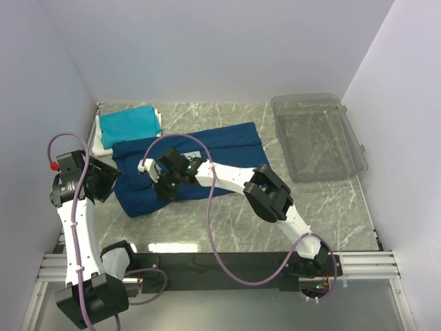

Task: Fold and stack the t-shirts
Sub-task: Fold the tshirt

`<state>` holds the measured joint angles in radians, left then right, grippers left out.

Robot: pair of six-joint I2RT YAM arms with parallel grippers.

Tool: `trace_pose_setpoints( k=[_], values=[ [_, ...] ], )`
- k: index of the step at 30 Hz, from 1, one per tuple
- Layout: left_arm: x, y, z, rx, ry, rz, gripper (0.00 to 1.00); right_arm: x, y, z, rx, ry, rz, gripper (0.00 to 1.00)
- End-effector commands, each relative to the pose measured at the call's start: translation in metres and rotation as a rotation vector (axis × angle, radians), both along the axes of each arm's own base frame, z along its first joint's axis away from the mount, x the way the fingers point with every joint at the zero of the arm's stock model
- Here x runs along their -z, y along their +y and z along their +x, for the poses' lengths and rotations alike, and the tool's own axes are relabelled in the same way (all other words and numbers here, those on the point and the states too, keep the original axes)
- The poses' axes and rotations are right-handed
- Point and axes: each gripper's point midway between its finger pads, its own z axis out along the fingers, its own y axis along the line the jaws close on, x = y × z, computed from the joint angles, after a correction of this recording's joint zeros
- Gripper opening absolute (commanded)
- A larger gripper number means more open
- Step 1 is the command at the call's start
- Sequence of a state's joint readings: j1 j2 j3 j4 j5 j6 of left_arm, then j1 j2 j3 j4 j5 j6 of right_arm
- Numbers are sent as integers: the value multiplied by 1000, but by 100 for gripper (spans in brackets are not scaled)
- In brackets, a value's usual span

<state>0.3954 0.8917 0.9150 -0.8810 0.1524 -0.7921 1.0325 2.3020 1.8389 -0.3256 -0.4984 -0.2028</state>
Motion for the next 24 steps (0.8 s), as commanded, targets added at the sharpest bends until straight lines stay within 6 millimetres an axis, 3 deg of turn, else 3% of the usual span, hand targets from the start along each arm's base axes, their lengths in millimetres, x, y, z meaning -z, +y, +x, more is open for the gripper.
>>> trace_pose_setpoints(
  k=[1,4,9,12,16,20,21,24],
  values=[
    [-8,-11,9,99,-65,7,69,-69,19,-12,-91,-53,132,21],
    [-4,-7,4,65,-37,15,69,-48,19,-19,-117,-70,81,48],
    [-17,19,-7,-86,13,99,71,-17,29,-22,-97,-107,25,55],
    [-30,20,-6,-111,-16,98,71,-7,35,-17,-58,-134,6,59],
    [-29,19,-10,-116,-16,96,71,0,40,-5,9,-179,-15,58],
    [-23,17,-12,-115,-12,91,71,3,42,3,46,-194,-30,42],
    [-23,17,-12,-113,-13,94,71,4,42,2,45,-185,-32,23],
    [-23,17,-12,-105,-18,96,71,-6,42,-3,20,-162,-14,0]
  ],
)
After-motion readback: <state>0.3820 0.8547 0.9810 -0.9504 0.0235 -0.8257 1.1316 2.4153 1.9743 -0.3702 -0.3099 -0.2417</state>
